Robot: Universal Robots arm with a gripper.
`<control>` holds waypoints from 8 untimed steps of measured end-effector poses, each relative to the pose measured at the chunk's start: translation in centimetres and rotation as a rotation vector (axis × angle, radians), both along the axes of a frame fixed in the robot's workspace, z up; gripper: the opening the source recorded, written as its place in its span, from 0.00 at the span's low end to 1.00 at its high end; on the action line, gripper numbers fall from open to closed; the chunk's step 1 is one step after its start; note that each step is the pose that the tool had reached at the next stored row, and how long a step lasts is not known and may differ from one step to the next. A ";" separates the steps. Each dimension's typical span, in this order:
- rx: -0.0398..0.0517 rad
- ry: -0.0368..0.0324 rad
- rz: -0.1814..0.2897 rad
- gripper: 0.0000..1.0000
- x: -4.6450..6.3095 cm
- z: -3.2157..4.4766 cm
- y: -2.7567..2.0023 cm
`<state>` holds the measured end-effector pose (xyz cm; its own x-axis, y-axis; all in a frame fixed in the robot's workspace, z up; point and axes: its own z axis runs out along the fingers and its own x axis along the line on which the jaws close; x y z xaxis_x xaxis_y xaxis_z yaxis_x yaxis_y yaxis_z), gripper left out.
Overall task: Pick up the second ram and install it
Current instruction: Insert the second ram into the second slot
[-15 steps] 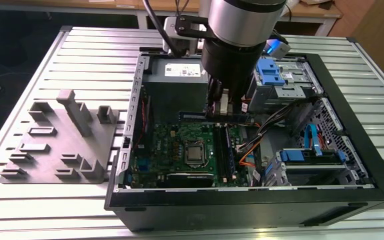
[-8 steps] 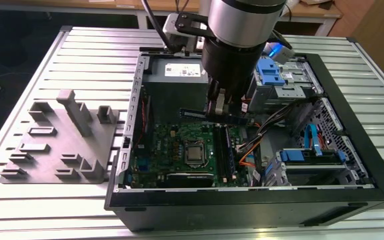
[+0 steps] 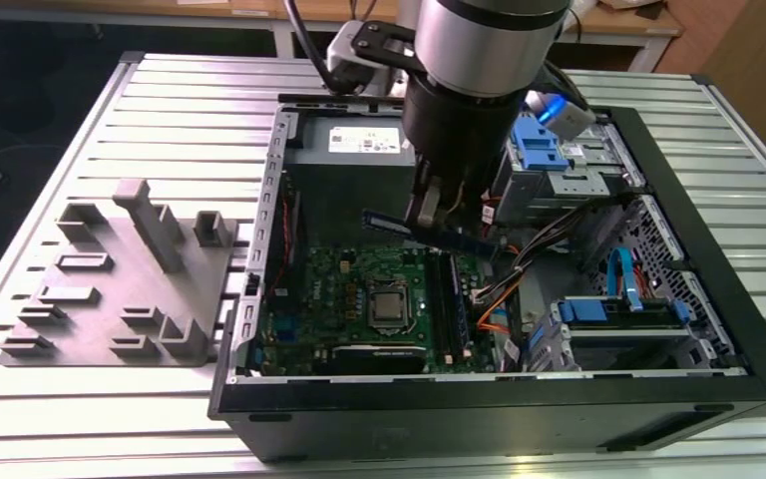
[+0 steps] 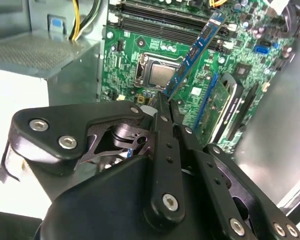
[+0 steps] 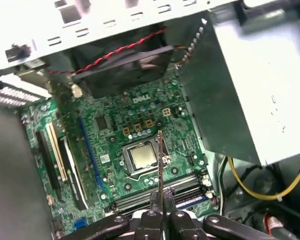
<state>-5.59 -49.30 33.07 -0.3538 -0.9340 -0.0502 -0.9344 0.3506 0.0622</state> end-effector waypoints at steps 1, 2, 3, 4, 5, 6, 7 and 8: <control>0.0000 0.0000 -0.018 0.10 0.0 -0.02 0.00; 0.0000 0.0000 -0.036 0.10 0.0 -0.04 0.00; 0.0000 0.0000 -0.054 0.10 0.0 -0.05 0.00; 0.0000 0.0000 -0.071 0.10 0.0 -0.07 0.00; -0.0001 0.0000 -0.090 0.10 0.0 -0.09 0.00; 0.0000 0.0000 -0.108 0.10 0.0 -0.11 0.00; 0.0000 0.0000 -0.126 0.10 0.0 -0.13 0.00; 0.0000 0.0000 -0.143 0.10 0.0 -0.14 0.00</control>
